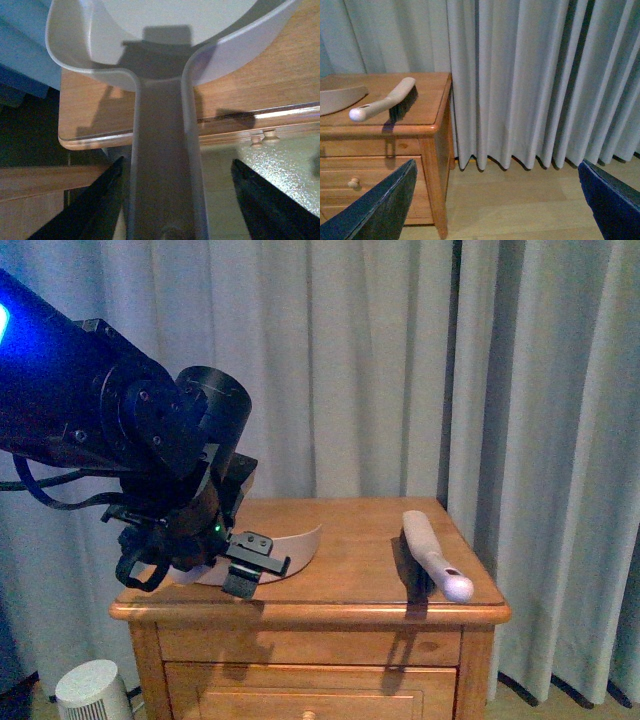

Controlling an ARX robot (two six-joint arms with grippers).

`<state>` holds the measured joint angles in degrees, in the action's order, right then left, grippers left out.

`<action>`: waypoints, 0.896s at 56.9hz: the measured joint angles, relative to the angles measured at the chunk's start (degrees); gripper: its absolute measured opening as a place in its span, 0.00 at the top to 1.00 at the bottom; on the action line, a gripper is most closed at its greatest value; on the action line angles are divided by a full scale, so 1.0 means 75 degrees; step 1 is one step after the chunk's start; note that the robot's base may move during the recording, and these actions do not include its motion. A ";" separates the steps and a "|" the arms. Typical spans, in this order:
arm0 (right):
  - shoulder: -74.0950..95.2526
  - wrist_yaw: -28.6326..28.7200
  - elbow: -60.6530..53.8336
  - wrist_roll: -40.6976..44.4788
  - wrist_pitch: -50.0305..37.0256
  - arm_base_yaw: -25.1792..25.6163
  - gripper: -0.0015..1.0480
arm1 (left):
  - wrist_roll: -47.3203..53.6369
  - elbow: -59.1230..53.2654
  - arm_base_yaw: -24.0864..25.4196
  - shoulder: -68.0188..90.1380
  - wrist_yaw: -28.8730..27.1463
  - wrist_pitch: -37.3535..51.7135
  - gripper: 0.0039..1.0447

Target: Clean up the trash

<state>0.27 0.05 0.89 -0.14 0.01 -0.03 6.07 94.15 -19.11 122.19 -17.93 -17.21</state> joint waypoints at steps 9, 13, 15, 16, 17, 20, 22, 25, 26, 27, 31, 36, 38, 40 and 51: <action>0.0000 0.0000 0.0000 0.0000 0.0000 0.0000 0.07 | 0.0023 -0.0003 0.0000 -0.0006 0.0006 0.0082 0.67; 0.0000 0.0000 0.0000 0.0000 0.0000 0.0000 0.07 | 0.0023 -0.0032 -0.0003 -0.0035 0.0020 0.0152 0.72; 0.0000 0.0000 0.0000 0.0000 0.0000 0.0000 0.07 | 0.0026 -0.0064 -0.0003 -0.0061 0.0044 0.0198 0.72; 0.0000 0.0000 0.0000 0.0000 0.0000 0.0000 0.07 | 0.0026 -0.0076 -0.0003 -0.0073 0.0044 0.0216 0.72; 0.0000 0.0000 0.0000 0.0000 0.0000 0.0000 0.07 | 0.0026 -0.0093 -0.0003 -0.0087 0.0050 0.0248 0.72; 0.0000 0.0000 0.0000 0.0000 0.0000 0.0000 0.07 | 0.0020 -0.0175 -0.0003 -0.0157 0.0125 0.0332 0.72; 0.0000 0.0000 0.0000 0.0000 0.0000 0.0000 0.07 | 0.0017 -0.0248 -0.0003 -0.0216 0.0187 0.0405 0.72; 0.0000 0.0000 0.0000 0.0000 0.0000 0.0000 0.07 | -0.0009 -0.0434 -0.0006 -0.0356 0.0233 0.0612 0.72; 0.0000 0.0000 0.0000 0.0000 0.0000 0.0000 0.07 | -0.0012 -0.0533 -0.0015 -0.0437 0.0239 0.0734 0.72; 0.0000 0.0000 0.0000 0.0000 0.0000 0.0000 0.07 | -0.0012 -0.0647 -0.0020 -0.0522 0.0227 0.0889 0.72; 0.0000 0.0000 0.0000 0.0000 0.0000 0.0000 0.07 | 0.0114 -0.1279 -0.0055 -0.1020 0.0166 0.1804 0.73; 0.0000 0.0000 0.0000 0.0000 0.0000 0.0000 0.07 | 0.0437 -0.2110 -0.0087 -0.1757 0.0166 0.2929 0.73; 0.0000 0.0000 0.0000 0.0000 0.0000 0.0000 0.07 | 0.0548 -0.2460 -0.0099 -0.2078 0.0175 0.3383 0.73; 0.0000 0.0000 0.0000 0.0000 0.0000 0.0000 0.07 | 0.0702 -0.2935 -0.0102 -0.2535 0.0187 0.3955 0.73; 0.0000 0.0000 0.0000 0.0000 0.0000 0.0000 0.07 | 0.1559 -0.5374 -0.0122 -0.4867 0.0262 0.6452 0.73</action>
<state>0.27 0.05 0.89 -0.14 0.01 -0.03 17.76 53.84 -20.03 85.69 -15.97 31.18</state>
